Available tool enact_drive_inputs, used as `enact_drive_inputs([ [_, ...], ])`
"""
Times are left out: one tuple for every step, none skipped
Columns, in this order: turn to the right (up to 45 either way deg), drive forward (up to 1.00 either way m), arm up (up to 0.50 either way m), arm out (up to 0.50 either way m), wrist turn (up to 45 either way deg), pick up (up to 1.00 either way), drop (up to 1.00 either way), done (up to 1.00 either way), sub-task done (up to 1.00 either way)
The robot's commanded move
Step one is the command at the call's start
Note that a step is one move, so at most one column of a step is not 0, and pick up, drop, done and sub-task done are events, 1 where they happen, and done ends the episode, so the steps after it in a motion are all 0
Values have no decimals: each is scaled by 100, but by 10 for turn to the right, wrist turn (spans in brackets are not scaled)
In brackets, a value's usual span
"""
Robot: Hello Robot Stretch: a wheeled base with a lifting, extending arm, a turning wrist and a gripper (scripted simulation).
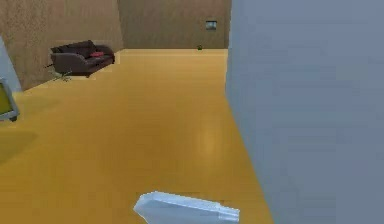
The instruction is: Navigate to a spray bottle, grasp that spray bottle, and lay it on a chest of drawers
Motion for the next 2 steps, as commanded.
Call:
enact_drive_inputs([
  [0,100,0,0,0,0,0,0,0],
  [0,100,0,0,0,0,0,0,0],
])
